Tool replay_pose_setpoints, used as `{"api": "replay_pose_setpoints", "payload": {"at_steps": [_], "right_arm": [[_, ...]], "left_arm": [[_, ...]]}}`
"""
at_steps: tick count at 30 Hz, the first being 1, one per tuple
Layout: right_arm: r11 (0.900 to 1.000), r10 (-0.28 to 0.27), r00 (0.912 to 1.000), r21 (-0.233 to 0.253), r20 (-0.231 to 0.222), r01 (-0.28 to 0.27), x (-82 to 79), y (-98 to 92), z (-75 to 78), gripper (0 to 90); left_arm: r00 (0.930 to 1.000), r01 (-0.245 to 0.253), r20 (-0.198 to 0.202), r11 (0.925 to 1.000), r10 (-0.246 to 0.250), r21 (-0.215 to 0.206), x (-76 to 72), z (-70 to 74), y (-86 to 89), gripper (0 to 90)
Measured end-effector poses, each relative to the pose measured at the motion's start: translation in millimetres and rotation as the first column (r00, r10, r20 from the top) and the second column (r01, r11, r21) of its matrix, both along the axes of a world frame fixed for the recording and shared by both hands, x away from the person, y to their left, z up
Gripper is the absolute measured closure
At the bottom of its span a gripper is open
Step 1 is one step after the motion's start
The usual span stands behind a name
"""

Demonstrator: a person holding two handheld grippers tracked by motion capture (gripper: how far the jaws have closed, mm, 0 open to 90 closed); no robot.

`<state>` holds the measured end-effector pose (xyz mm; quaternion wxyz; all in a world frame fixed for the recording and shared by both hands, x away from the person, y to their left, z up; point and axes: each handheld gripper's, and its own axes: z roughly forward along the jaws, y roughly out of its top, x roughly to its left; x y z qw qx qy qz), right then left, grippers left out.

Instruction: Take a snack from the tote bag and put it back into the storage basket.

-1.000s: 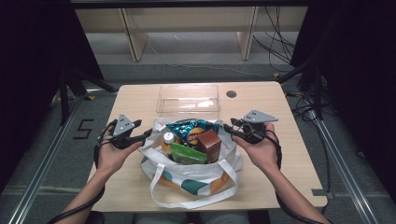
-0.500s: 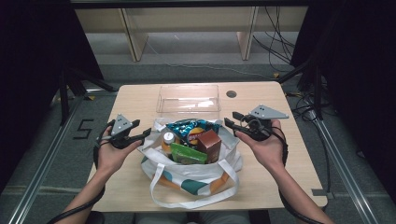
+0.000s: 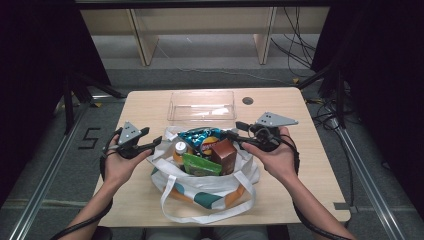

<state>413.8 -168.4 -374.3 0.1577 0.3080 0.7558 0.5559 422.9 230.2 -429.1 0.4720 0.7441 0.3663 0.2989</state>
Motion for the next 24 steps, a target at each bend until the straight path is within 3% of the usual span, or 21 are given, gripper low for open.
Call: {"api": "replay_pose_setpoints", "payload": {"at_steps": [1,4,5,6,7,10,12,13,18,22,24], "right_arm": [[1.000,0.009,0.9999,-0.022,0.012,-0.008,3.1,1.5,-2.0,51.8],[1.000,-0.001,0.9996,0.000,-0.027,0.001,8.1,4.1,-5.4,52.6],[1.000,0.001,0.9999,-0.015,-0.013,-0.002,11.2,3.7,-5.4,53.2],[1.000,-0.009,0.9992,-0.014,-0.038,0.008,10.4,4.0,-4.9,54.0],[1.000,0.011,0.9997,-0.020,-0.023,-0.011,14.0,4.0,-5.2,55.0],[1.000,0.005,0.9986,-0.029,-0.052,-0.006,16.5,6.3,-6.5,57.9],[0.998,0.014,0.9994,-0.060,-0.033,-0.016,20.8,5.7,-8.7,59.5],[0.997,0.016,0.9988,-0.069,-0.045,-0.019,21.1,6.3,-10.0,59.7],[0.998,0.014,0.9966,-0.061,-0.081,-0.019,21.9,10.8,-16.4,62.5],[0.996,0.018,0.9992,-0.084,-0.036,-0.021,25.6,12.4,-19.4,63.8],[0.997,0.010,0.9983,-0.075,-0.057,-0.014,23.0,14.3,-20.0,65.9]], "left_arm": [[1.0000,0.000,0.002,1.0000,0.000,-0.002,0.1,0.2,0.1,40.0],[1.0000,-0.002,0.005,1.0000,0.002,-0.006,0.6,0.7,-0.5,39.3],[1.0000,-0.003,0.004,1.0000,0.003,-0.005,0.7,0.7,-0.5,39.2],[1.0000,-0.003,0.004,1.0000,0.003,-0.007,0.8,0.5,-0.8,39.1],[1.0000,-0.002,0.005,1.0000,0.002,-0.005,0.9,0.5,-0.9,39.0],[1.0000,-0.001,0.002,1.0000,0.001,-0.004,0.8,0.2,-1.3,39.0],[1.0000,0.001,0.003,1.0000,-0.001,-0.004,0.9,0.3,-1.7,38.8],[1.0000,0.001,0.004,1.0000,-0.001,-0.004,0.9,0.3,-1.8,38.8],[1.0000,0.006,0.005,1.0000,-0.006,-0.006,1.8,-0.6,-2.0,38.5],[1.0000,0.004,0.004,1.0000,-0.004,-0.009,1.8,-0.9,-1.9,38.3],[1.0000,-0.002,0.000,1.0000,0.002,-0.007,1.3,-0.9,-2.1,38.3]]}}
